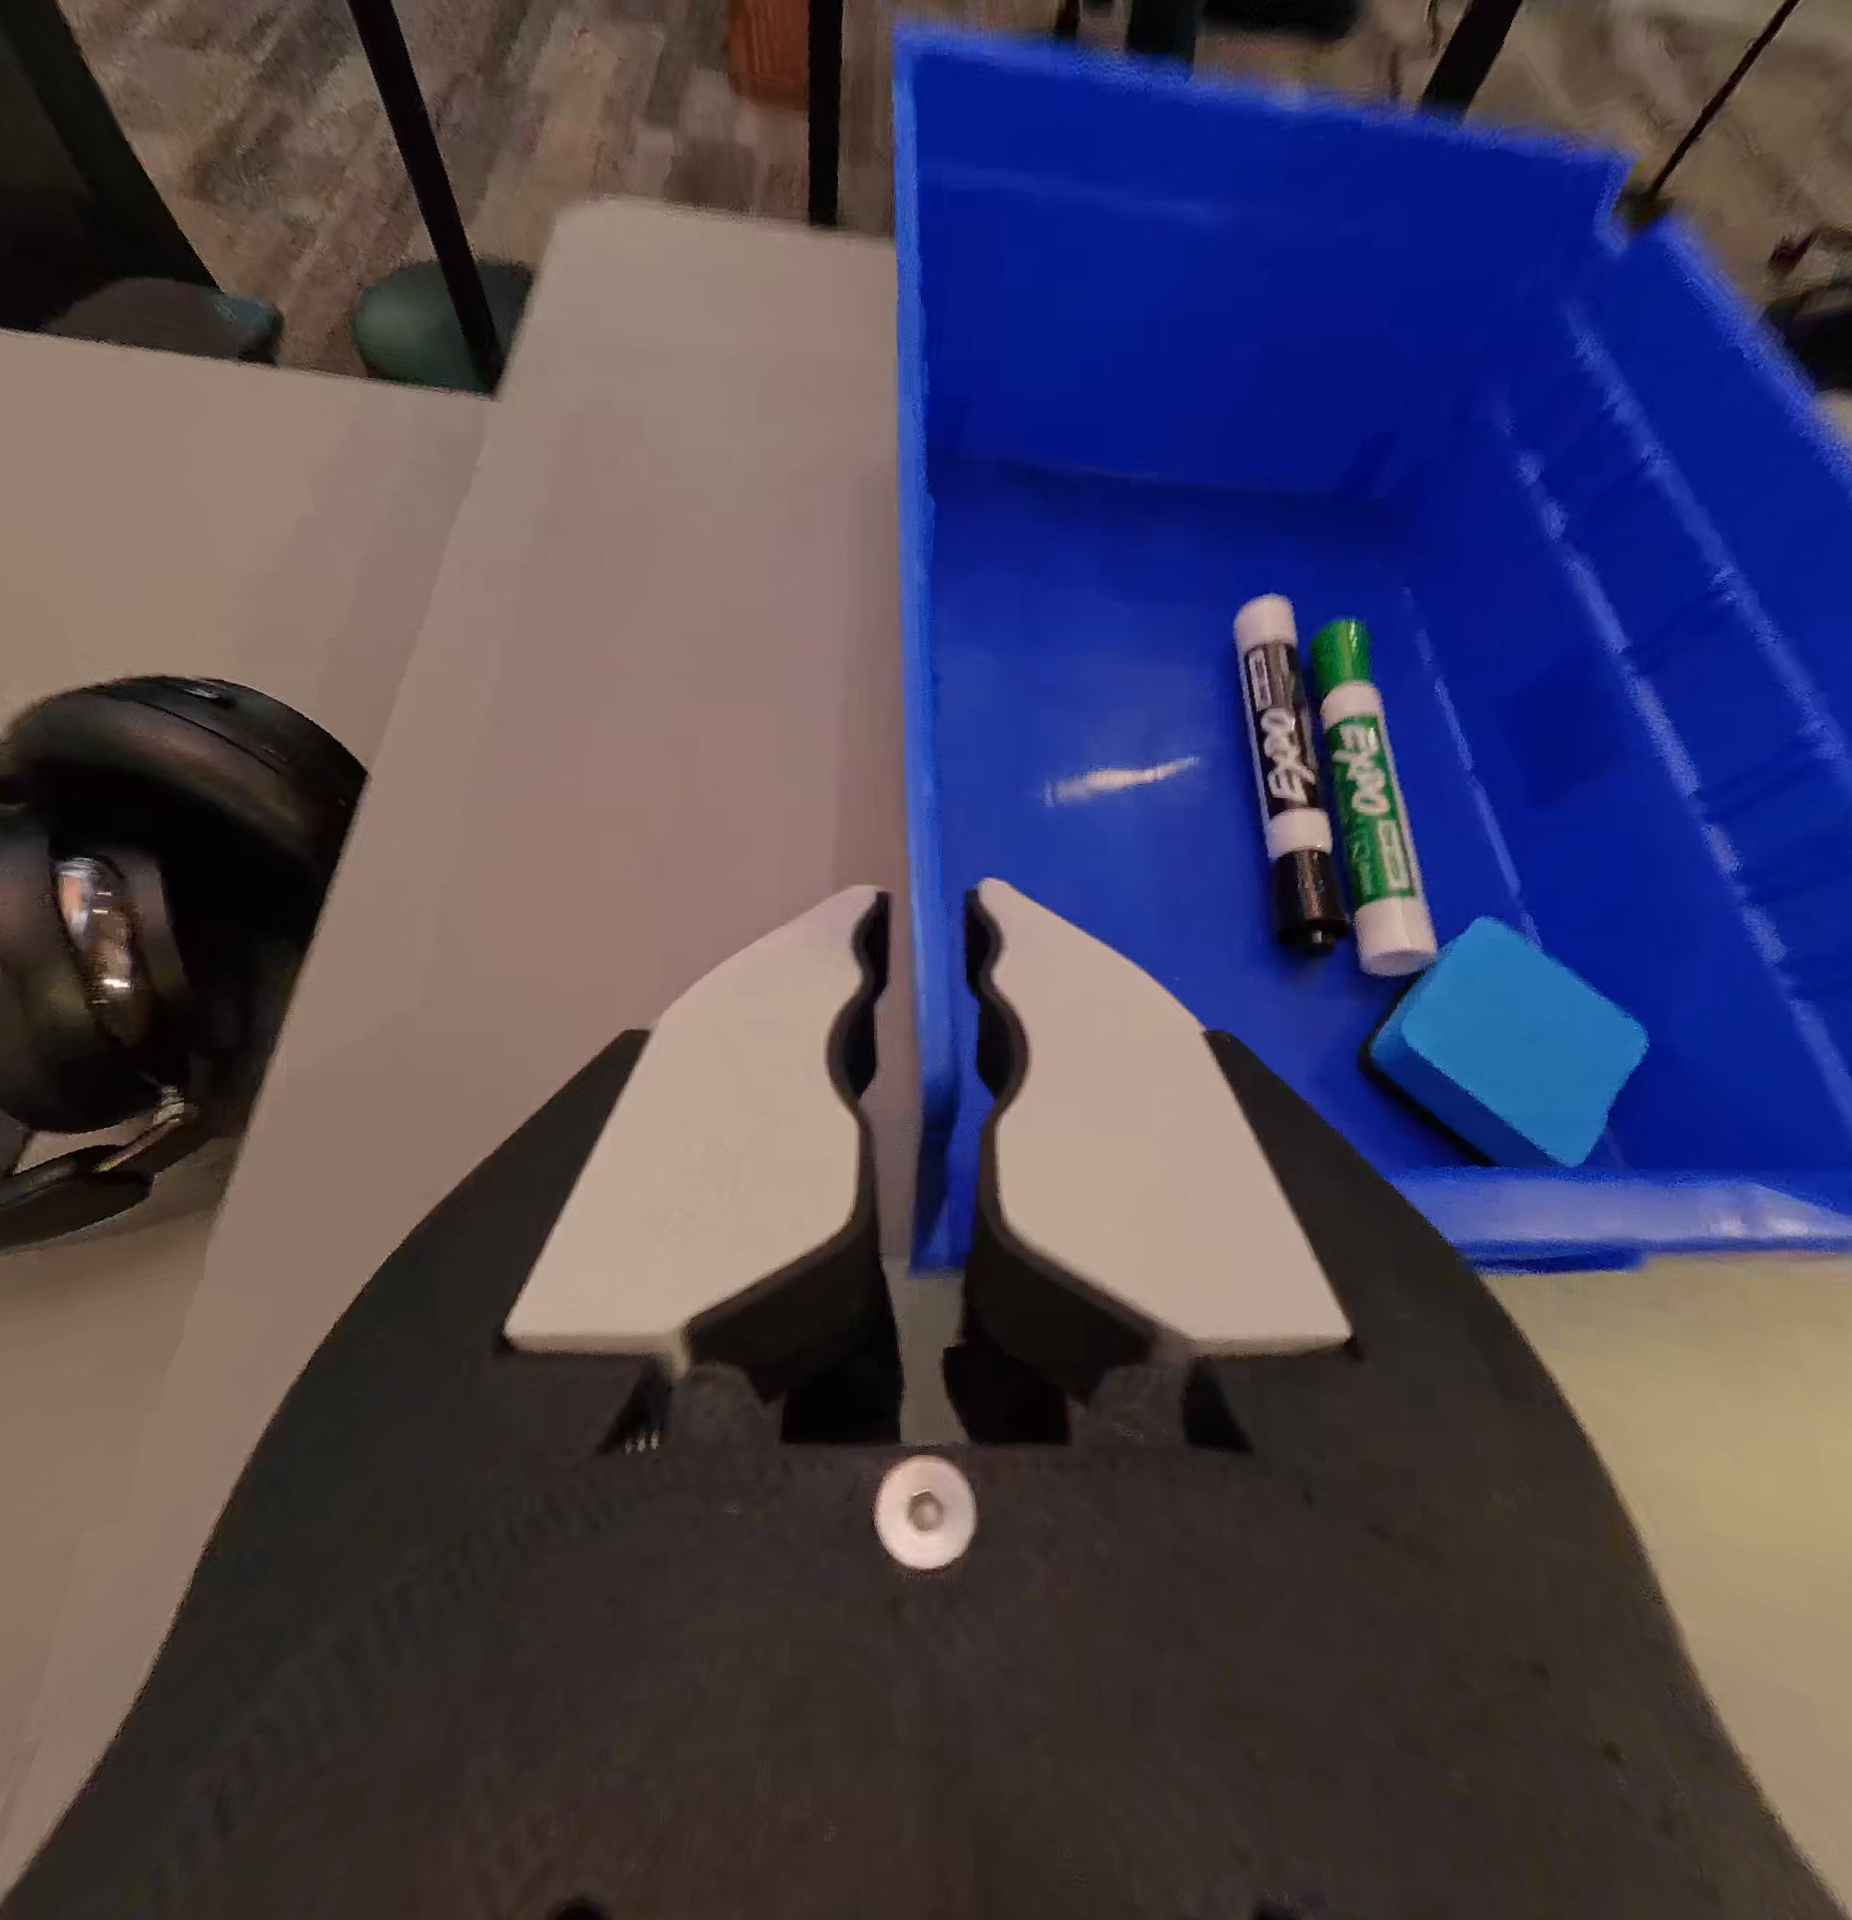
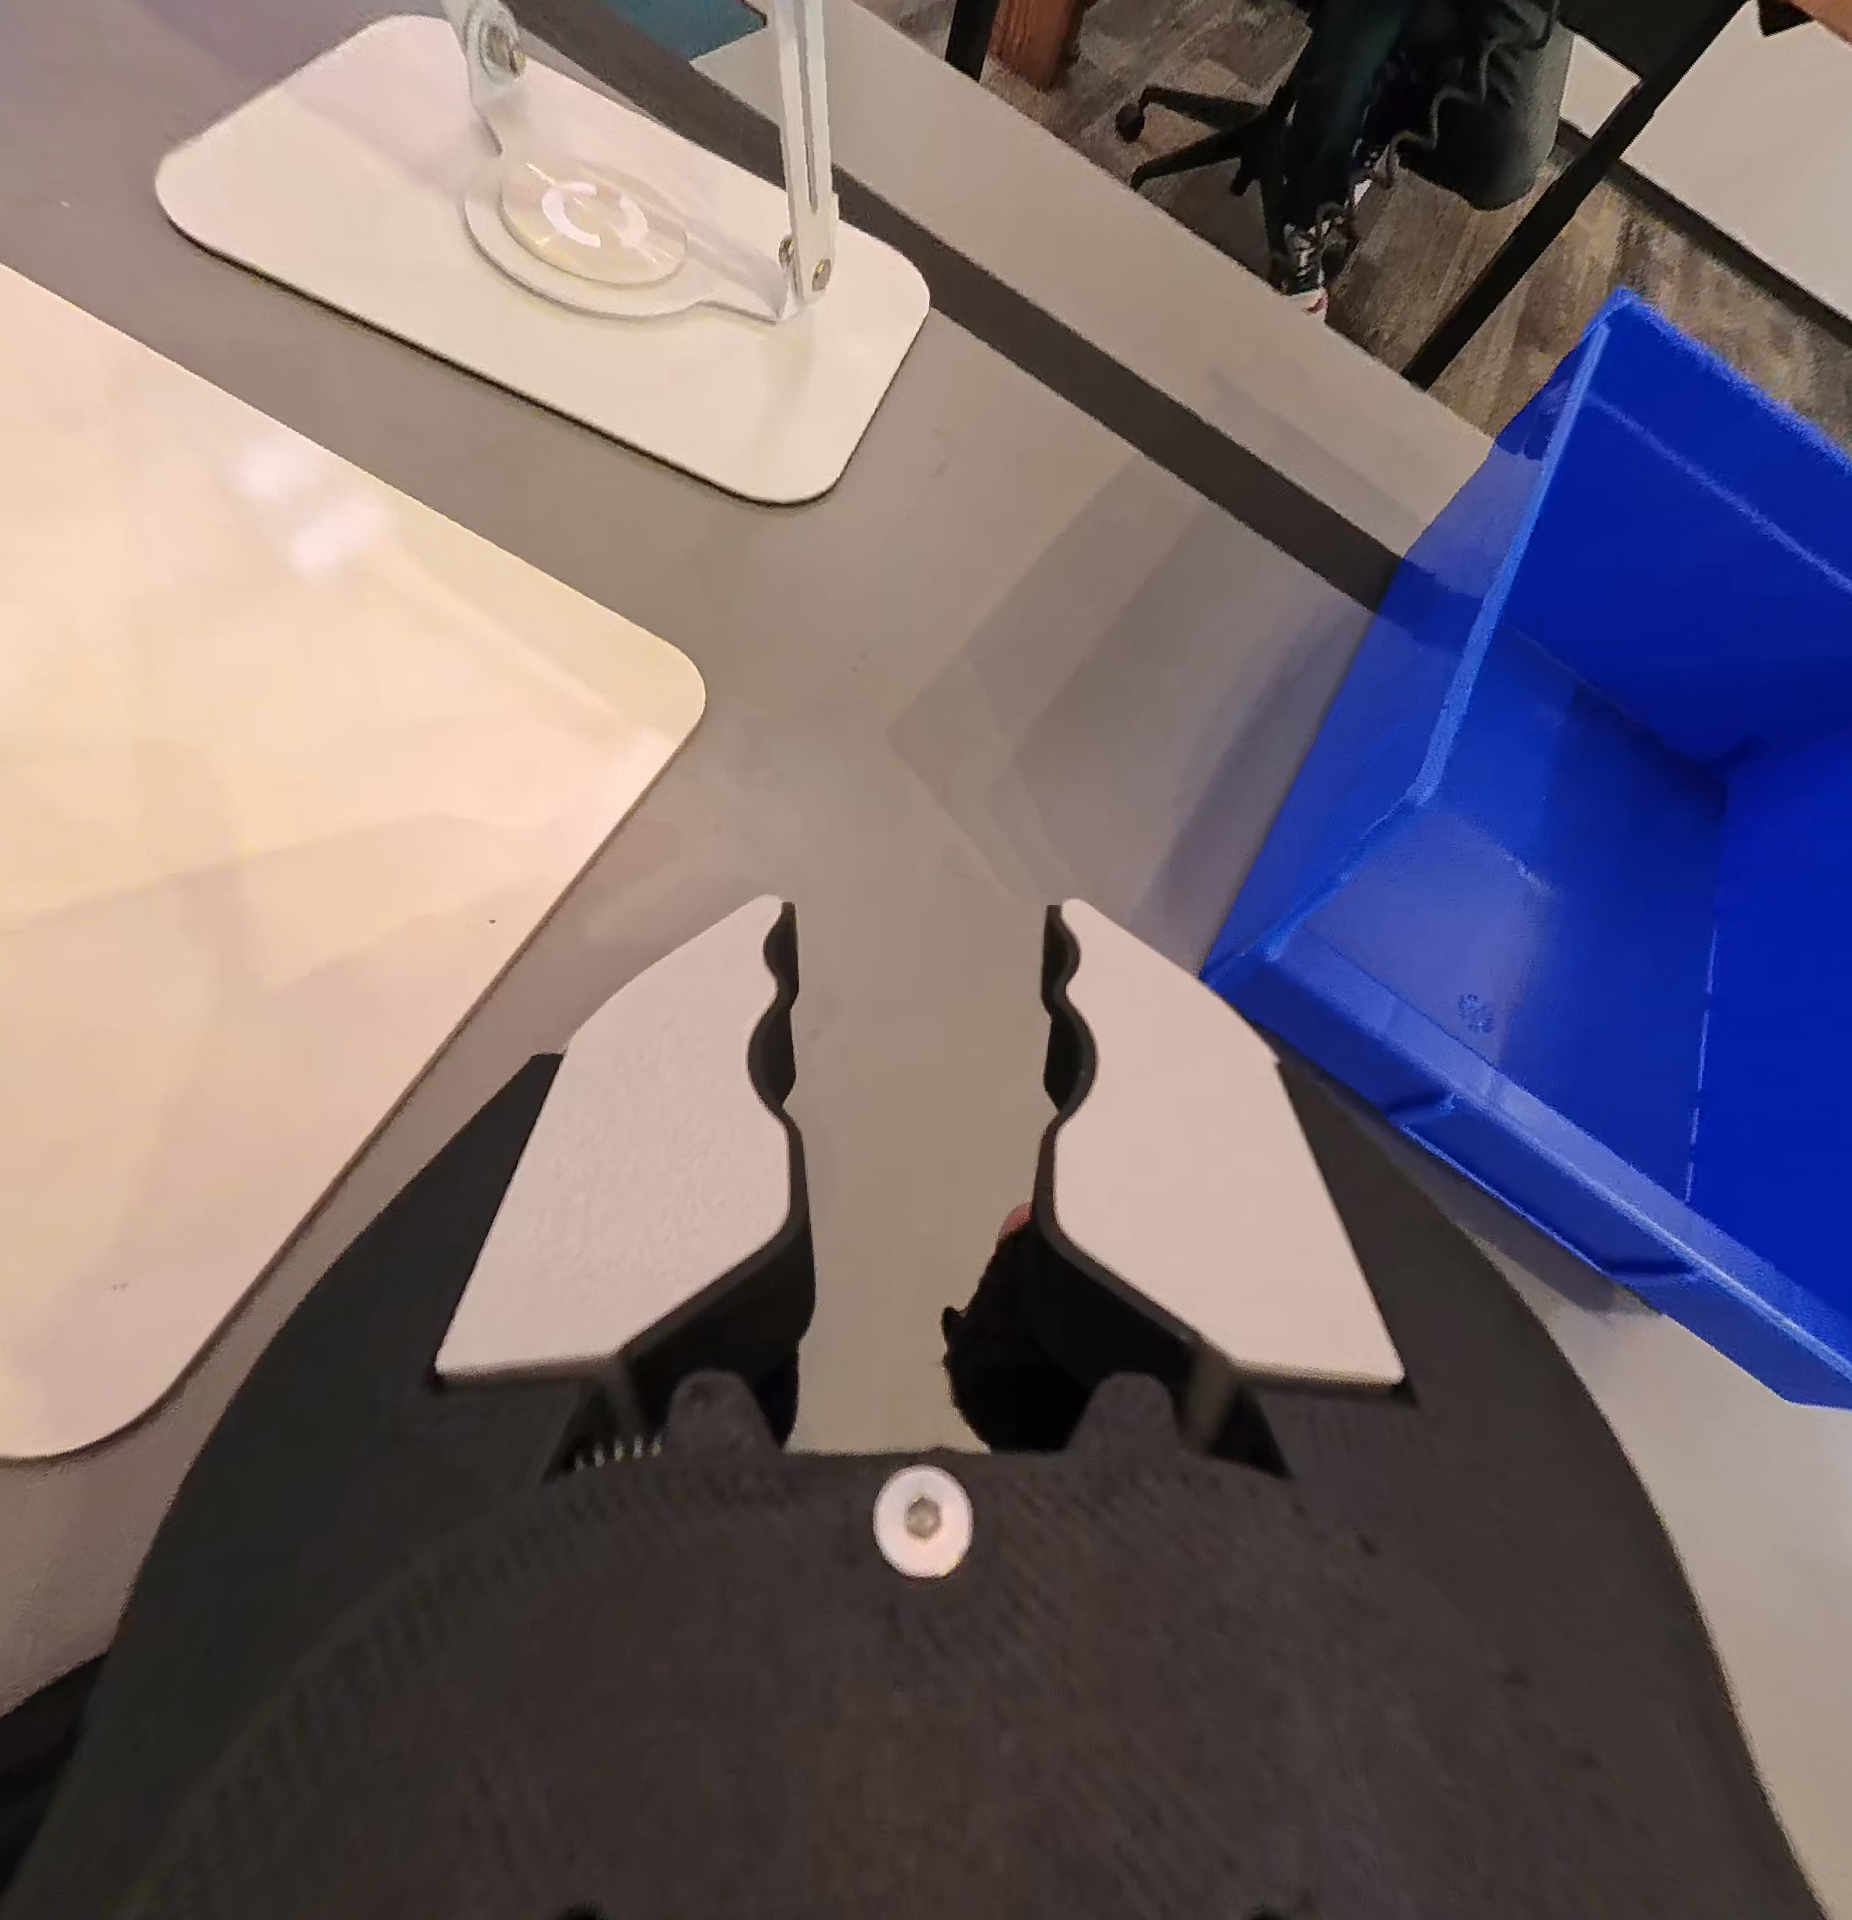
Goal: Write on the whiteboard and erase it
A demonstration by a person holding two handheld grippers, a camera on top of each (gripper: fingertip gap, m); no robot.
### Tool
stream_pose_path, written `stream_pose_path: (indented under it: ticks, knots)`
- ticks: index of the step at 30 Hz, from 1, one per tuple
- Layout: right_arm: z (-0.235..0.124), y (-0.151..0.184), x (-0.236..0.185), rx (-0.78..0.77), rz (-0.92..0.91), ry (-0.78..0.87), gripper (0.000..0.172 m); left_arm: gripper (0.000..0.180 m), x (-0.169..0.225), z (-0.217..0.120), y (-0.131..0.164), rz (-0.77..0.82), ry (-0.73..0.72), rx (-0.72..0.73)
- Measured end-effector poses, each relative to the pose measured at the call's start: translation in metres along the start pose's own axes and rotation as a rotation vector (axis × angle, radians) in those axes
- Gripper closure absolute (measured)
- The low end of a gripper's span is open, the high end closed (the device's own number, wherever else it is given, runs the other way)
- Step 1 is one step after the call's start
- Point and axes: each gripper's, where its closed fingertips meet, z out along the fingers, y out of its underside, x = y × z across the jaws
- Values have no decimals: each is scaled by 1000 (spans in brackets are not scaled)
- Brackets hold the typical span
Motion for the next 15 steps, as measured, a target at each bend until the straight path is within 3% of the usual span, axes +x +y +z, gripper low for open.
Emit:
stream_pose_path:
  ticks: [4, 7, 11, 15]
  knots:
    - [-12, -7, -12, 18, -22, -63, 116, 151, -1, -52, -24, -31, 17, 151]
    - [-23, 9, -38, -39, -68, -183, 100, 148, 29, -95, -24, 44, 82, 213]
    - [-48, 48, -66, -83, -157, -205, 86, 146, 70, -127, 12, 133, 134, 172]
    - [-70, 69, -99, 6, -310, -213, 81, 146, 121, -133, 59, 244, 243, 126]
